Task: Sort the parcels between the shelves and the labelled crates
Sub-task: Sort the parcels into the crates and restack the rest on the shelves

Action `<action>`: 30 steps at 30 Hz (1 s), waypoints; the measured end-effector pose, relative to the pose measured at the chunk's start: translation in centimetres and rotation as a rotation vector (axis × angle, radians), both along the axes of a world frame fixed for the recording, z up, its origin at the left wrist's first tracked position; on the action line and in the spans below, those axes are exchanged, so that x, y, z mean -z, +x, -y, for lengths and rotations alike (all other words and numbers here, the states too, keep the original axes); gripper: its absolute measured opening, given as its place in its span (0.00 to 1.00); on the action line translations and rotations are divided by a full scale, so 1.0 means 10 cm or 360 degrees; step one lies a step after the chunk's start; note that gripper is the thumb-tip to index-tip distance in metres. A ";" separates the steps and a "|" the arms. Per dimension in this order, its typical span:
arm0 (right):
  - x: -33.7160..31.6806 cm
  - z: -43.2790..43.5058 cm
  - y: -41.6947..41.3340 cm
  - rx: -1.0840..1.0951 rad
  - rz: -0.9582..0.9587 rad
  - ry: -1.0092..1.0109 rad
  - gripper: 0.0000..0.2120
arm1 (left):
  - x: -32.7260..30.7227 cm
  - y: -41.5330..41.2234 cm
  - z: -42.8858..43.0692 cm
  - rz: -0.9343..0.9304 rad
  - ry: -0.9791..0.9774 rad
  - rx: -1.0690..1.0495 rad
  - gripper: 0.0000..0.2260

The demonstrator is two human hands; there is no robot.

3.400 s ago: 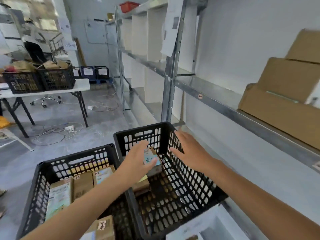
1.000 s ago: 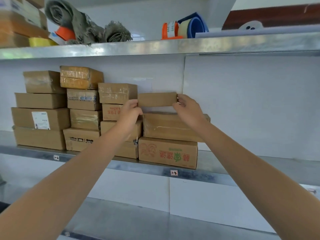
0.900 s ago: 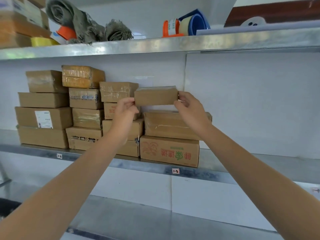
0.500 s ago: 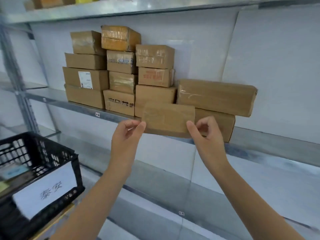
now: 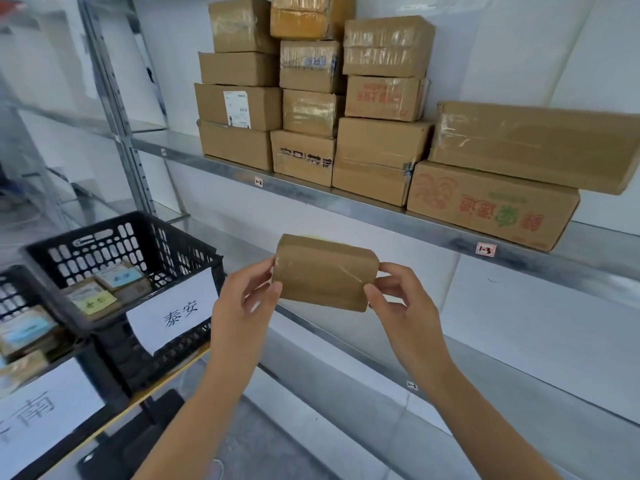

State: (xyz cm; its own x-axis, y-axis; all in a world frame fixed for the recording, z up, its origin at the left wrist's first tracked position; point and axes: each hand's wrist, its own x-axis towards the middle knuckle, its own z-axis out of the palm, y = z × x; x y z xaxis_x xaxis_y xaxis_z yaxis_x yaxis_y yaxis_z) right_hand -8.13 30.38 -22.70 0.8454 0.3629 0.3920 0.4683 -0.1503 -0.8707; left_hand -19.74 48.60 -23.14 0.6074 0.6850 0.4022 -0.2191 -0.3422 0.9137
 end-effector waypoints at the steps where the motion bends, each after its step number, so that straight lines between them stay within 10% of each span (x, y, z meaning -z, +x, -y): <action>1: 0.00 -0.03 -0.02 -0.0025 -0.0003 0.0035 0.10 | 0.02 -0.03 -0.05 -0.0016 0.0025 -0.0052 0.14; 19: 0.57 -0.44 -0.24 -0.0198 -0.0290 0.0004 0.09 | 0.74 -0.51 -0.15 -0.0162 -0.0511 -0.0050 0.06; 30: 0.67 -1.10 -0.19 -0.0705 -0.0502 -0.0087 0.10 | 0.80 -0.64 -0.76 -0.0109 -0.0763 -0.0075 0.21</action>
